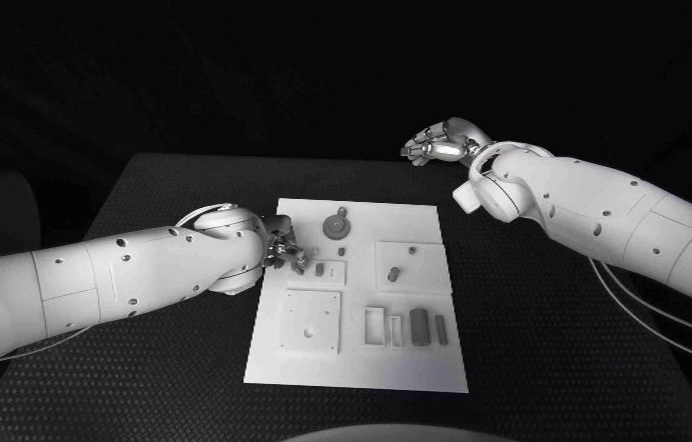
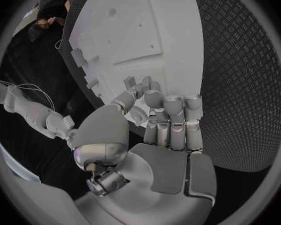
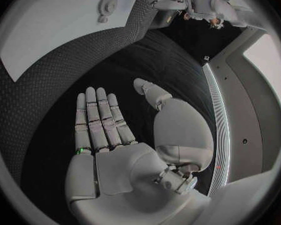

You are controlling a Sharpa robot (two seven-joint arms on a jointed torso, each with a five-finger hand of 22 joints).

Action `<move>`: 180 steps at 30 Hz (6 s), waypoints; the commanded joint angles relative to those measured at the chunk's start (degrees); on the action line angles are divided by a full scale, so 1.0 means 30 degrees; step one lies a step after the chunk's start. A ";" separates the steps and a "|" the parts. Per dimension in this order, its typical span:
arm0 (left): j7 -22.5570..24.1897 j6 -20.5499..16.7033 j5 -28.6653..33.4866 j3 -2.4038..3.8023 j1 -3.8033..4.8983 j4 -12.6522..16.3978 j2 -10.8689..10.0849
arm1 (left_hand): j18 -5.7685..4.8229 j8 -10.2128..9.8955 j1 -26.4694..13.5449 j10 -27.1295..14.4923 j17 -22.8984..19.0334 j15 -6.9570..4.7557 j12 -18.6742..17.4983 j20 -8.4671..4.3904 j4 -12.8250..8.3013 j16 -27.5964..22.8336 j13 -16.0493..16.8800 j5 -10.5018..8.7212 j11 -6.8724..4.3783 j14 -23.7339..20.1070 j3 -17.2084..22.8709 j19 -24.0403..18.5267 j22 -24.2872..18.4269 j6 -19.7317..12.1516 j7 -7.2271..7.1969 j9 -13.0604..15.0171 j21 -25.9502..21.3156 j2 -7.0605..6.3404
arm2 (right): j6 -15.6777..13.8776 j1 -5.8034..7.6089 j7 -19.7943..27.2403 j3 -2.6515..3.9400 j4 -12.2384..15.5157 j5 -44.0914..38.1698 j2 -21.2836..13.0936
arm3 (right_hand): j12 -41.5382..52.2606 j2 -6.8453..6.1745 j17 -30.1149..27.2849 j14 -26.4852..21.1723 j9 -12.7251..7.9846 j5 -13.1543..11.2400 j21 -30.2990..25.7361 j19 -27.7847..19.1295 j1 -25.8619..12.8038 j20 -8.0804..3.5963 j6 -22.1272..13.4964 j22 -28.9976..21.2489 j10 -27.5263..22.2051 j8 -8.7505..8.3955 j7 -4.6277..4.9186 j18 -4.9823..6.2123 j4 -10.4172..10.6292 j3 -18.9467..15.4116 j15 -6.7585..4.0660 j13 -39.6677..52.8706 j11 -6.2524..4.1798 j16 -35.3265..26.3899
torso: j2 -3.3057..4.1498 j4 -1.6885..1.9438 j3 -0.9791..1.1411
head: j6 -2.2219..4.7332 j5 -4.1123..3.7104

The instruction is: Assemble the parts on the task board

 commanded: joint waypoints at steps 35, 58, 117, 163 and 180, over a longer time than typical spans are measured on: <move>0.0064 0.0546 -0.1255 -0.0032 -0.0060 0.0081 0.0282 | 0.0254 0.2662 0.0249 0.0661 0.0022 -0.0448 0.0302 -0.2307 -0.0650 0.0243 -0.0033 0.0230 -0.0995 0.0474 0.0252 0.0174 0.0379 0.1463 -0.1282 0.5630 0.0242 0.0421 | 0.0301 0.0000 0.0126 0.0011 0.0047 0.0005 -0.0047 | -0.0160 0.0062 -0.0026 -0.0133 -0.0044 0.0137 -0.0119 -0.0146 0.0031 0.0020 -0.0162 0.0053 0.0109 0.0094 0.0381 -0.0249 0.0019 -0.0096 -0.0007 -0.0017 0.0028 -0.0117 | 0.0002 -0.0009 0.0007 | 0.0031 -0.0053; 0.0077 0.0544 -0.1046 -0.0032 -0.0184 -0.0223 0.0475 | 0.0344 0.2609 -0.0811 0.0537 -0.0186 -0.0558 0.0469 -0.2326 0.0679 0.0261 -0.0346 -0.2125 -0.0960 0.0358 -0.0106 0.0109 0.0295 0.1271 -0.1247 0.5656 0.0254 -0.0503 | 0.0286 0.0000 0.0130 0.0011 0.0031 0.0007 -0.0067 | -0.0174 0.0055 -0.0027 -0.0139 -0.0053 0.0140 -0.0136 -0.0148 0.0026 0.0022 -0.0169 0.0069 0.0112 0.0097 0.0383 -0.0249 0.0022 -0.0104 -0.0004 -0.0017 0.0029 -0.0122 | -0.0002 -0.0002 0.0000 | -0.0053 -0.0190; 0.3490 -0.4136 0.2704 0.1080 0.0475 -0.0034 -0.0430 | -0.0262 0.0247 0.0267 -0.2982 -0.1966 0.0497 -0.2635 -0.1436 0.0369 -0.2847 -0.2397 -0.3863 0.0339 -0.3006 -0.2445 -0.2711 -0.0626 -0.2666 0.0319 0.4209 -0.2223 -0.1075 | 0.0299 -0.0006 0.0122 0.0009 -0.0070 0.0007 -0.0085 | -0.0225 0.0058 -0.0029 -0.0153 -0.0079 0.0143 -0.0189 -0.0154 0.0037 0.0025 -0.0197 0.0119 0.0107 0.0104 0.0392 -0.0247 0.0009 -0.0118 0.0013 -0.0019 0.0038 -0.0135 | -0.0016 -0.0016 0.0025 | 0.0302 -0.0276; 0.9375 -0.2754 -0.7927 0.0289 -0.0554 -0.3346 0.3155 | 0.0690 -0.2085 0.5183 -0.4914 -0.1264 0.1658 -1.5833 -0.0273 -0.1106 -0.0237 -0.8210 -0.5513 0.2530 -0.2141 -0.0684 -0.1534 0.0415 -0.4492 0.1163 -0.1829 -0.1223 -0.3051 | 0.0339 -0.0011 0.0161 0.0009 -0.0096 0.0036 0.0165 | -0.0248 0.0108 -0.0028 -0.0148 -0.0094 0.0147 -0.0217 -0.0144 0.0053 0.0028 -0.0208 0.0150 0.0119 0.0112 0.0395 -0.0242 -0.0004 -0.0116 0.0014 -0.0017 0.0040 -0.0135 | 0.0061 -0.0074 -0.0012 | 0.0528 -0.0534; 0.9356 -0.2510 -0.7927 0.0265 -0.0772 -0.3601 0.3269 | 0.0761 -0.1969 0.5073 -0.4315 -0.1403 0.1613 -1.6137 -0.0338 -0.1237 0.0062 -0.8378 -0.5475 0.2493 -0.1883 -0.0743 -0.1433 0.0376 -0.4254 0.1262 -0.2183 -0.0974 -0.2766 | 0.0345 -0.0010 0.0159 0.0009 -0.0052 0.0036 0.0171 | -0.0258 0.0111 -0.0028 -0.0147 -0.0100 0.0152 -0.0231 -0.0141 0.0055 0.0028 -0.0211 0.0164 0.0123 0.0116 0.0396 -0.0240 -0.0013 -0.0120 0.0015 -0.0016 0.0040 -0.0136 | 0.0050 -0.0045 -0.0012 | 0.0440 -0.0603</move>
